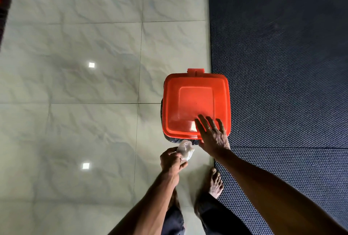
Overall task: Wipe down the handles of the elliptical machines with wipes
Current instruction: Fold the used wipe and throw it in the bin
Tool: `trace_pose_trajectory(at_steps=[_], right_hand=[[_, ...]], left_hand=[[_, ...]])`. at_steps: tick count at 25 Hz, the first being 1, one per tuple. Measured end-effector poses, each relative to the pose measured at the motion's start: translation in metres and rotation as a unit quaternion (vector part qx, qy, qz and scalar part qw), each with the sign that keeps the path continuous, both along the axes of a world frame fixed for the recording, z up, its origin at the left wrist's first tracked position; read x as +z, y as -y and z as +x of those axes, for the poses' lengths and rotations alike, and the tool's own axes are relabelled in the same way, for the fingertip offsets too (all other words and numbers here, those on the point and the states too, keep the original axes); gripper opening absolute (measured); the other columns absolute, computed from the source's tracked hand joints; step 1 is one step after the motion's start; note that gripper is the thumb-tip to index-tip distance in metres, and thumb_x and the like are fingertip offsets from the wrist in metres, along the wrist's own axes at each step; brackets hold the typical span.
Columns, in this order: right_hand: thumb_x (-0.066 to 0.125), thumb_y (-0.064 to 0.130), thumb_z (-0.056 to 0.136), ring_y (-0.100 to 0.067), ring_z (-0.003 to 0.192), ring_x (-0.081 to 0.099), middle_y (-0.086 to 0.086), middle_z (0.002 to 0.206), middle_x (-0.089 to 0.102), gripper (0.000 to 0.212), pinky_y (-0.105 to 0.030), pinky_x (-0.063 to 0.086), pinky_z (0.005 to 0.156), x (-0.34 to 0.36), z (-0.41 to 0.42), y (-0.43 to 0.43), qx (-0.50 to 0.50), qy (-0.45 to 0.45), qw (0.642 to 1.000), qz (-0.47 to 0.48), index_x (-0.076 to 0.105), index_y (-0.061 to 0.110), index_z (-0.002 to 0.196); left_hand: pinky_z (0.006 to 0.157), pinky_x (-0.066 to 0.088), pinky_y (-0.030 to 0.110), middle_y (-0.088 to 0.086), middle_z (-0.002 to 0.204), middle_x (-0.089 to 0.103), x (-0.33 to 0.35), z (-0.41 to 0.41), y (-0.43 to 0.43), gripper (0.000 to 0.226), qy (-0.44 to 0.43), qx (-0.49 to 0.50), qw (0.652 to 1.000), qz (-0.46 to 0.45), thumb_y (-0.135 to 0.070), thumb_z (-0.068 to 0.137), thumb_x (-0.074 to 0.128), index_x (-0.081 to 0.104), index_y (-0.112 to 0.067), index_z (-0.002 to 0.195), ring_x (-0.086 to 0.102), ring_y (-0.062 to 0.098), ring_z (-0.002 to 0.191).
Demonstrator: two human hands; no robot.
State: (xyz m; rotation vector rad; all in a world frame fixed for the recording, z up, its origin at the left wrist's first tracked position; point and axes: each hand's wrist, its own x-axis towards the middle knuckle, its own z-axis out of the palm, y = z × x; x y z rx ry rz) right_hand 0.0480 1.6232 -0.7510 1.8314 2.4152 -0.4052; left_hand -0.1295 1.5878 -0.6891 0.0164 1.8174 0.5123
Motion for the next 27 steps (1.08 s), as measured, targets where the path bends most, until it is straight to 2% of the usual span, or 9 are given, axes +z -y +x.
trace_pose_trajectory(at_steps=[3, 6, 9, 11, 16, 21, 23, 25, 27], right_hand=[[0.089, 0.038, 0.067, -0.034, 0.134, 0.054, -0.011, 0.156, 0.048, 0.088, -0.060, 0.043, 0.109, 0.032, 0.004, -0.006, -0.002, -0.059, 0.998, 0.032, 0.055, 0.014, 0.144], [0.080, 0.036, 0.078, -0.034, 0.127, 0.058, -0.014, 0.145, 0.057, 0.063, -0.055, 0.046, 0.108, 0.074, 0.013, -0.023, -0.009, -0.143, 0.983, 0.111, 0.062, 0.011, 0.133], [0.069, 0.034, 0.087, -0.031, 0.118, 0.063, -0.013, 0.130, 0.066, 0.043, -0.051, 0.053, 0.098, 0.115, 0.025, -0.056, -0.028, -0.176, 0.970, 0.164, 0.066, 0.009, 0.122], [0.066, 0.033, 0.088, -0.030, 0.111, 0.065, -0.012, 0.121, 0.069, 0.039, -0.049, 0.055, 0.092, 0.134, 0.033, -0.079, -0.030, -0.189, 0.963, 0.189, 0.068, 0.008, 0.117], [0.071, 0.031, 0.090, -0.030, 0.107, 0.067, -0.011, 0.117, 0.071, 0.034, -0.044, 0.054, 0.095, 0.151, 0.040, -0.125, -0.015, -0.203, 0.953, 0.224, 0.071, 0.007, 0.114], [0.076, 0.030, 0.087, -0.028, 0.103, 0.067, -0.008, 0.115, 0.071, 0.032, -0.042, 0.054, 0.089, 0.152, 0.040, -0.142, -0.015, -0.212, 0.942, 0.258, 0.073, 0.009, 0.111], [0.077, 0.029, 0.086, -0.028, 0.103, 0.067, -0.007, 0.115, 0.072, 0.033, -0.041, 0.054, 0.088, 0.151, 0.043, -0.143, -0.012, -0.215, 0.941, 0.262, 0.073, 0.009, 0.112], [0.078, 0.030, 0.085, -0.028, 0.103, 0.068, -0.007, 0.114, 0.072, 0.033, -0.041, 0.055, 0.088, 0.149, 0.043, -0.141, -0.007, -0.214, 0.941, 0.263, 0.073, 0.010, 0.111], [0.077, 0.031, 0.085, -0.028, 0.103, 0.068, -0.008, 0.114, 0.072, 0.034, -0.042, 0.056, 0.087, 0.147, 0.042, -0.135, -0.010, -0.212, 0.944, 0.251, 0.073, 0.010, 0.111]], left_hand=[[0.068, 0.063, 0.037, 0.011, 0.097, 0.070, 0.024, -0.001, -0.008, 0.030, 0.003, 0.003, 1.000, 0.009, 0.010, 0.090, 0.050, 0.070, -0.004, 0.105, 0.067, 0.028, 0.085], [0.058, 0.062, 0.030, 0.015, 0.095, 0.072, 0.045, 0.001, -0.020, 0.026, 0.013, 0.022, 0.999, 0.029, 0.012, 0.089, 0.054, 0.070, 0.000, 0.105, 0.069, 0.026, 0.077], [0.047, 0.058, 0.024, 0.014, 0.087, 0.069, 0.058, 0.010, -0.043, 0.024, 0.015, 0.062, 0.997, 0.047, 0.016, 0.088, 0.054, 0.068, -0.002, 0.097, 0.065, 0.024, 0.069], [0.046, 0.058, 0.024, 0.013, 0.085, 0.066, 0.054, 0.019, -0.060, 0.025, 0.025, 0.084, 0.994, 0.064, 0.018, 0.089, 0.054, 0.066, -0.002, 0.097, 0.062, 0.022, 0.066], [0.045, 0.058, 0.025, 0.016, 0.080, 0.060, 0.019, 0.039, -0.105, 0.024, 0.063, 0.102, 0.988, 0.094, 0.023, 0.094, 0.046, 0.062, 0.007, 0.102, 0.059, 0.024, 0.070], [0.067, 0.061, 0.026, 0.011, 0.101, 0.066, -0.023, 0.041, -0.134, 0.038, 0.073, -0.015, 0.994, 0.086, 0.008, 0.098, 0.053, 0.055, 0.005, 0.136, 0.064, 0.025, 0.094], [0.065, 0.062, 0.026, 0.016, 0.120, 0.068, -0.043, 0.041, -0.140, 0.039, 0.052, -0.026, 0.995, 0.076, 0.001, 0.098, 0.059, 0.057, 0.002, 0.136, 0.065, 0.024, 0.095], [0.065, 0.064, 0.033, 0.011, 0.115, 0.071, -0.046, 0.050, -0.140, 0.033, 0.000, -0.009, 0.999, 0.041, -0.007, 0.093, 0.070, 0.065, -0.005, 0.126, 0.069, 0.024, 0.086], [0.082, 0.063, 0.041, 0.006, 0.112, 0.074, -0.036, 0.056, -0.137, 0.033, -0.085, -0.043, 0.995, 0.041, -0.014, 0.089, 0.075, 0.070, -0.011, 0.122, 0.072, 0.030, 0.097]])
